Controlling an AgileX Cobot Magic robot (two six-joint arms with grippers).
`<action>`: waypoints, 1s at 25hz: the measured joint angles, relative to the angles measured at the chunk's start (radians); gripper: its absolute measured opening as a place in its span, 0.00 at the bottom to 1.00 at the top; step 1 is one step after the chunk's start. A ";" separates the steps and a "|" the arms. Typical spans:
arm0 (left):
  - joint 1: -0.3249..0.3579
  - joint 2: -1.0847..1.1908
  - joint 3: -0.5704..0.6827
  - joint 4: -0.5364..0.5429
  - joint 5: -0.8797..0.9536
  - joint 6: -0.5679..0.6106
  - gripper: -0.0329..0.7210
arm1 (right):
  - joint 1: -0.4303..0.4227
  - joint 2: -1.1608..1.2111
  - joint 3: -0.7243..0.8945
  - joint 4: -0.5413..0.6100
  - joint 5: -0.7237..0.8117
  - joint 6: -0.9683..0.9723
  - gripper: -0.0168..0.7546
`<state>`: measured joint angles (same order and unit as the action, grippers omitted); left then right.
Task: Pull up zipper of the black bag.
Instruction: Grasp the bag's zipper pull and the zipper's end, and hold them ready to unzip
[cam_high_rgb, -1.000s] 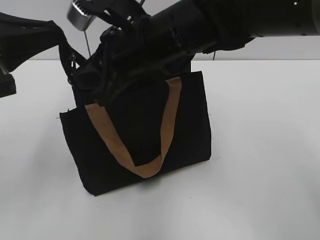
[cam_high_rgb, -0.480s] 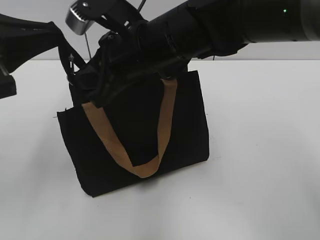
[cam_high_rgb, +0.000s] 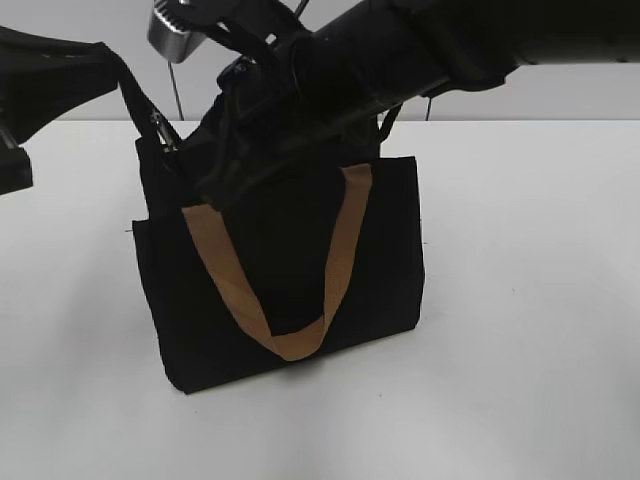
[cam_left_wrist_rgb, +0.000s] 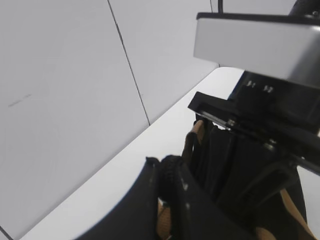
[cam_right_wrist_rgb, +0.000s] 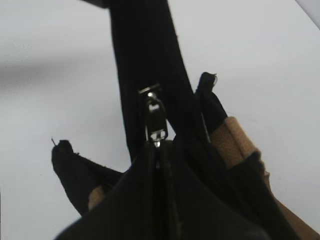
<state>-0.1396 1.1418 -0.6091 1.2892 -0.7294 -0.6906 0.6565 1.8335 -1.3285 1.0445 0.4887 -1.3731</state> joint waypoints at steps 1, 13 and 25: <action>0.000 0.000 0.000 0.000 0.002 0.000 0.08 | -0.002 -0.007 0.000 -0.031 0.005 0.036 0.02; 0.000 0.000 0.000 -0.004 0.002 0.000 0.08 | -0.011 -0.073 0.000 -0.114 0.050 0.115 0.02; 0.000 0.000 0.000 -0.003 0.002 0.000 0.08 | -0.089 -0.075 0.000 -0.210 0.112 0.281 0.02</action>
<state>-0.1396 1.1418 -0.6091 1.2860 -0.7274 -0.6906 0.5676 1.7582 -1.3285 0.8346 0.6006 -1.0917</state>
